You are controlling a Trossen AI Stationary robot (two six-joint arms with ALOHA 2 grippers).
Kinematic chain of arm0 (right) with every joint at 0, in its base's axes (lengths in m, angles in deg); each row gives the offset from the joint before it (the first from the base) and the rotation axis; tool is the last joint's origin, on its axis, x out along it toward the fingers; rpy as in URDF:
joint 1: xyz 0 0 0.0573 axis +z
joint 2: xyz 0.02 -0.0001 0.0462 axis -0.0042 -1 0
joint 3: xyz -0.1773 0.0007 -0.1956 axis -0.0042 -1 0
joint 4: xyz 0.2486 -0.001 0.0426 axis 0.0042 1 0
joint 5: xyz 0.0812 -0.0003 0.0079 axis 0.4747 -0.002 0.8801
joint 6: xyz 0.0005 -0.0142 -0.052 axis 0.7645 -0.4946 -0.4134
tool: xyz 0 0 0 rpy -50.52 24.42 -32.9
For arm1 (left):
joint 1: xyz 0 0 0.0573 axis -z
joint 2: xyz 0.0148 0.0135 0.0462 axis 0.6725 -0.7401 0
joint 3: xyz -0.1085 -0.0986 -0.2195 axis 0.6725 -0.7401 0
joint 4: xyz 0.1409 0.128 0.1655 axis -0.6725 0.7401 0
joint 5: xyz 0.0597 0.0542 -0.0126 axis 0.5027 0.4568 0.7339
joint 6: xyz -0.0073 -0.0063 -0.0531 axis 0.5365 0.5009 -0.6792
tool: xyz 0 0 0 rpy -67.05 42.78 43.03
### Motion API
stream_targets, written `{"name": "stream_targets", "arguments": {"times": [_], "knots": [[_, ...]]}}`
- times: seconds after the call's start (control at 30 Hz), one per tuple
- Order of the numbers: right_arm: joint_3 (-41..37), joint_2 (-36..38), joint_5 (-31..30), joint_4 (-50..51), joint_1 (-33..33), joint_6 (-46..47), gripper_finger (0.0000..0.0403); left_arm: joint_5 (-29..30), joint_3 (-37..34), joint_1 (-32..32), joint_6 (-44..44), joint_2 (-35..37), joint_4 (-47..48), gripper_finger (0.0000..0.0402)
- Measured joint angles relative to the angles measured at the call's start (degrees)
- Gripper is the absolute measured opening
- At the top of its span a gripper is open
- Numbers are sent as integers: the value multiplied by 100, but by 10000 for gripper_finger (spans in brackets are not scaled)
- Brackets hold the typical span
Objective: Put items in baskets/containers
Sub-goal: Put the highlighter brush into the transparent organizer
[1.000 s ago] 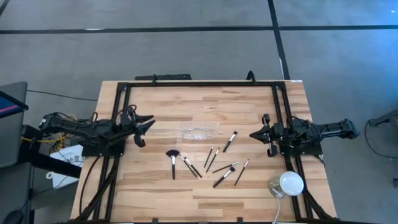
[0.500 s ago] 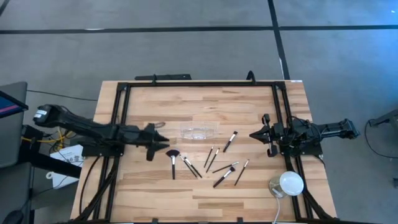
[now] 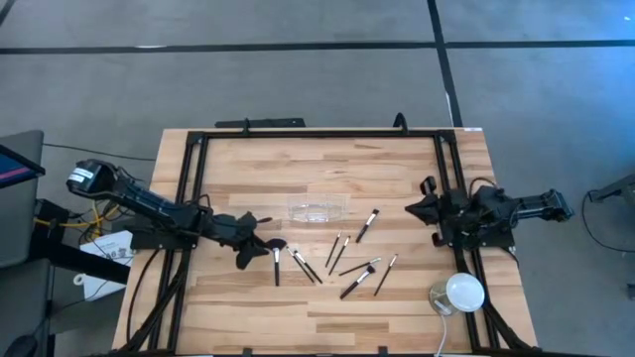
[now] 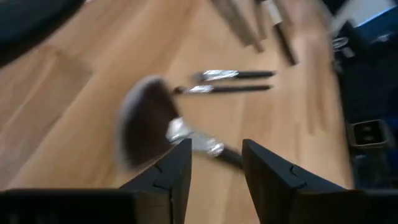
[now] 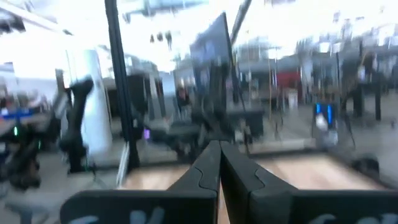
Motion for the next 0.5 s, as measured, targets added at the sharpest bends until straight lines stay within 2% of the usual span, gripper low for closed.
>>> {"name": "stream_targets", "arguments": {"times": [0.13, 0.27, 0.5], "knots": [[21, 11, 0, -641, 1, -96, 1, 3, 4, 172, 118, 0, -252, 127], [110, 10, 0, -658, -6, -115, 1, 163, 9, 340, -179, -2, -250, 125], [116, 4, -2, -444, -32, -66, 1, 629, 10, 485, -29, -192, -566, 124]]}}
